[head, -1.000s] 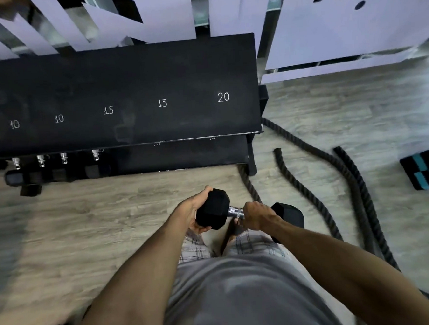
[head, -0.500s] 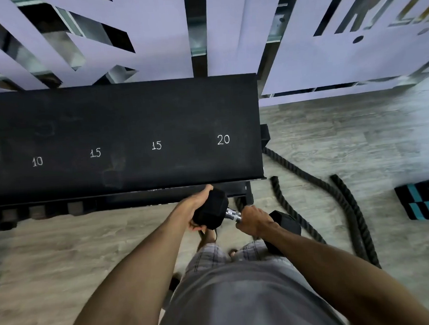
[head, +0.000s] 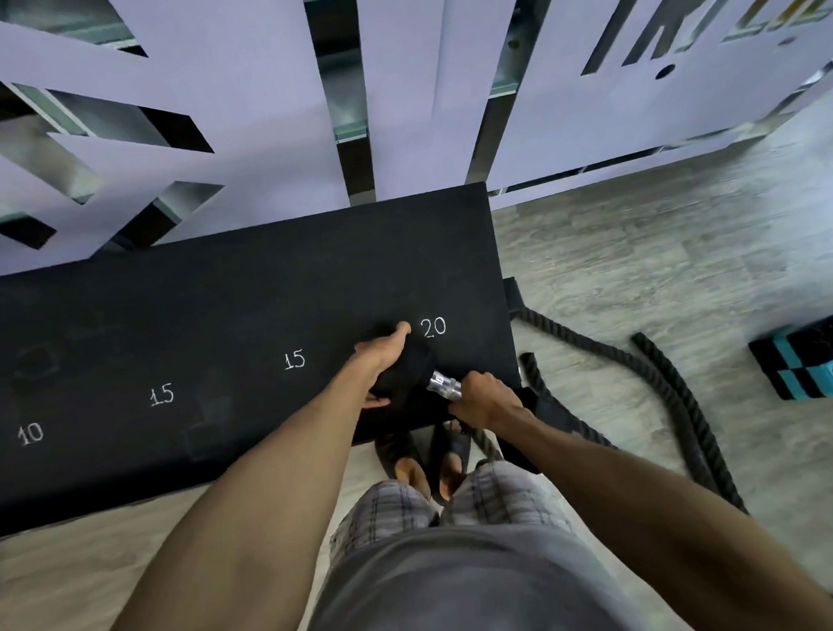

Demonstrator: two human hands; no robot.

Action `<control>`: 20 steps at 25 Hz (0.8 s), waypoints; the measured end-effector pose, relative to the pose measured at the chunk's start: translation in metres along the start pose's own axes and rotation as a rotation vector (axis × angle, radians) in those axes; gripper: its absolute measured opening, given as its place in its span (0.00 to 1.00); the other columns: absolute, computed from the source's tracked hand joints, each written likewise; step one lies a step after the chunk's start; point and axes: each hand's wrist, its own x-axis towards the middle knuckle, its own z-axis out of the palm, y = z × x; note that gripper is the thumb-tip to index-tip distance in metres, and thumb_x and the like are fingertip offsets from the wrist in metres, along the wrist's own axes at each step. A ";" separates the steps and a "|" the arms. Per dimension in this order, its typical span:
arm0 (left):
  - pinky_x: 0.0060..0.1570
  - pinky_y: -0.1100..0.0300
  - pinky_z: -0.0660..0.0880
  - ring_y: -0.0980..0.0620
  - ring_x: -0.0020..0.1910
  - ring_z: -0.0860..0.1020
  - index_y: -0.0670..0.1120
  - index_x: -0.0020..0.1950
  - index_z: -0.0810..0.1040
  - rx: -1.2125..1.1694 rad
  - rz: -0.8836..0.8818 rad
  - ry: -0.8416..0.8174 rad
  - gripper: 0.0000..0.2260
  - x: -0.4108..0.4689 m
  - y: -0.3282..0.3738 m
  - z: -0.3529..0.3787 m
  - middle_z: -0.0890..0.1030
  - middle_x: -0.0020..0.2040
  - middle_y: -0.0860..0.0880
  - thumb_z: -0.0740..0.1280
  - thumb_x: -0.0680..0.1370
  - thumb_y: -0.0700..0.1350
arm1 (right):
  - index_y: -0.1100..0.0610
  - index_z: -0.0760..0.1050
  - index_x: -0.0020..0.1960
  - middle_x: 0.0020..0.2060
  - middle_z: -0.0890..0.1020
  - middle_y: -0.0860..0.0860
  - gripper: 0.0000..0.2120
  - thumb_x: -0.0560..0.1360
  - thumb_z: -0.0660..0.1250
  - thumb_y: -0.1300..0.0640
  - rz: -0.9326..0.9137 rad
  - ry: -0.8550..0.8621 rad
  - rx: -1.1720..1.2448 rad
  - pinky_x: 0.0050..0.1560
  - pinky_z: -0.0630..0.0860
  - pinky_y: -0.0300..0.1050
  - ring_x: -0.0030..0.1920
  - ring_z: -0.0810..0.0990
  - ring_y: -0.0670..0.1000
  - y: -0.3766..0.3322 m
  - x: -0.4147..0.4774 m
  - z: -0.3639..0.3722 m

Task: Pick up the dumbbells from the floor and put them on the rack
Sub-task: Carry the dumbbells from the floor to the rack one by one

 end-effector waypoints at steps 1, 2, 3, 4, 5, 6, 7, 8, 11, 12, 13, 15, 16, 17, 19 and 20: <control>0.33 0.56 0.80 0.41 0.58 0.75 0.50 0.75 0.61 0.015 0.020 0.026 0.45 0.004 0.012 -0.004 0.69 0.68 0.47 0.55 0.66 0.75 | 0.57 0.79 0.51 0.48 0.82 0.56 0.15 0.69 0.67 0.50 0.012 0.016 0.025 0.41 0.73 0.45 0.48 0.82 0.59 -0.005 0.007 -0.005; 0.36 0.55 0.80 0.42 0.60 0.74 0.49 0.77 0.58 0.032 0.042 0.042 0.45 0.005 0.023 -0.006 0.67 0.69 0.47 0.55 0.67 0.75 | 0.57 0.79 0.52 0.48 0.82 0.56 0.15 0.69 0.67 0.50 0.025 0.030 0.048 0.41 0.73 0.45 0.48 0.82 0.59 -0.008 0.014 -0.009; 0.40 0.54 0.80 0.43 0.62 0.73 0.48 0.77 0.57 0.054 0.063 0.052 0.45 0.006 0.034 -0.008 0.66 0.70 0.48 0.54 0.69 0.74 | 0.57 0.79 0.53 0.49 0.82 0.56 0.16 0.69 0.67 0.50 0.038 0.040 0.070 0.42 0.74 0.45 0.49 0.82 0.60 -0.011 0.019 -0.012; 0.44 0.52 0.81 0.43 0.63 0.72 0.47 0.77 0.57 0.078 0.078 0.059 0.44 0.008 0.045 -0.010 0.65 0.70 0.47 0.54 0.69 0.74 | 0.58 0.79 0.54 0.49 0.82 0.56 0.17 0.70 0.68 0.49 0.052 0.047 0.095 0.43 0.74 0.46 0.51 0.82 0.60 -0.014 0.025 -0.016; 0.48 0.51 0.81 0.43 0.62 0.72 0.47 0.76 0.56 0.100 0.091 0.065 0.43 0.010 0.056 -0.013 0.66 0.69 0.46 0.55 0.70 0.73 | 0.58 0.79 0.54 0.49 0.82 0.56 0.17 0.70 0.68 0.48 0.060 0.052 0.123 0.44 0.74 0.46 0.51 0.82 0.60 -0.017 0.032 -0.020; 0.50 0.50 0.81 0.43 0.61 0.73 0.47 0.76 0.56 0.120 0.102 0.081 0.43 0.014 0.066 -0.014 0.68 0.68 0.45 0.55 0.70 0.73 | 0.59 0.79 0.54 0.49 0.82 0.56 0.18 0.70 0.69 0.48 0.060 0.053 0.153 0.44 0.75 0.47 0.50 0.82 0.61 -0.019 0.040 -0.023; 0.50 0.49 0.81 0.44 0.59 0.73 0.47 0.76 0.56 0.135 0.122 0.099 0.43 0.016 0.075 -0.015 0.69 0.67 0.45 0.56 0.70 0.73 | 0.59 0.79 0.53 0.48 0.83 0.56 0.18 0.70 0.69 0.48 0.055 0.051 0.177 0.43 0.76 0.47 0.49 0.82 0.61 -0.020 0.047 -0.027; 0.50 0.49 0.81 0.44 0.56 0.73 0.47 0.76 0.55 0.146 0.143 0.117 0.42 0.019 0.084 -0.015 0.70 0.67 0.45 0.56 0.71 0.72 | 0.60 0.79 0.52 0.47 0.83 0.57 0.18 0.70 0.68 0.47 0.051 0.051 0.195 0.43 0.77 0.48 0.48 0.83 0.61 -0.021 0.056 -0.030; 0.48 0.49 0.81 0.44 0.53 0.72 0.48 0.75 0.57 0.177 0.207 0.161 0.39 0.026 0.104 -0.017 0.71 0.66 0.44 0.58 0.72 0.71 | 0.60 0.79 0.50 0.45 0.84 0.58 0.16 0.69 0.68 0.49 0.043 0.041 0.234 0.39 0.74 0.46 0.47 0.83 0.62 -0.025 0.078 -0.039; 0.47 0.49 0.81 0.44 0.53 0.73 0.48 0.75 0.58 0.185 0.229 0.172 0.39 0.029 0.109 -0.018 0.72 0.65 0.44 0.58 0.72 0.71 | 0.61 0.79 0.50 0.46 0.84 0.59 0.16 0.70 0.68 0.50 0.044 0.041 0.249 0.39 0.72 0.45 0.48 0.83 0.62 -0.025 0.084 -0.041; 0.46 0.50 0.81 0.43 0.55 0.74 0.49 0.76 0.57 0.193 0.248 0.179 0.39 0.032 0.114 -0.018 0.73 0.65 0.44 0.58 0.72 0.71 | 0.62 0.79 0.50 0.46 0.84 0.60 0.16 0.70 0.68 0.51 0.044 0.044 0.269 0.40 0.71 0.45 0.49 0.82 0.63 -0.026 0.090 -0.044; 0.46 0.50 0.81 0.42 0.58 0.76 0.51 0.77 0.55 0.207 0.278 0.186 0.41 0.038 0.121 -0.018 0.73 0.65 0.44 0.59 0.71 0.72 | 0.64 0.79 0.51 0.47 0.84 0.62 0.15 0.71 0.69 0.53 0.038 0.048 0.310 0.41 0.70 0.45 0.50 0.82 0.63 -0.027 0.101 -0.046; 0.49 0.48 0.80 0.41 0.61 0.75 0.51 0.78 0.54 0.222 0.291 0.193 0.43 0.041 0.124 -0.017 0.73 0.67 0.43 0.59 0.70 0.72 | 0.64 0.79 0.52 0.48 0.84 0.62 0.15 0.72 0.70 0.53 0.036 0.050 0.331 0.41 0.70 0.44 0.51 0.81 0.63 -0.028 0.105 -0.047; 0.54 0.46 0.79 0.39 0.64 0.74 0.52 0.78 0.54 0.242 0.303 0.207 0.44 0.044 0.128 -0.015 0.72 0.69 0.43 0.58 0.69 0.73 | 0.64 0.80 0.53 0.48 0.84 0.62 0.15 0.72 0.70 0.54 0.037 0.048 0.355 0.42 0.71 0.45 0.52 0.81 0.63 -0.028 0.109 -0.046; 0.60 0.42 0.75 0.38 0.67 0.71 0.51 0.79 0.53 0.276 0.319 0.234 0.44 0.052 0.135 -0.012 0.70 0.71 0.42 0.58 0.69 0.73 | 0.64 0.80 0.52 0.47 0.84 0.62 0.14 0.73 0.70 0.54 0.031 0.043 0.399 0.42 0.72 0.45 0.51 0.82 0.63 -0.028 0.115 -0.044; 0.61 0.42 0.74 0.38 0.68 0.70 0.51 0.79 0.53 0.289 0.323 0.241 0.44 0.055 0.137 -0.011 0.69 0.72 0.42 0.58 0.70 0.73 | 0.64 0.80 0.51 0.47 0.84 0.62 0.14 0.73 0.70 0.54 0.029 0.045 0.414 0.42 0.72 0.46 0.50 0.82 0.63 -0.028 0.117 -0.042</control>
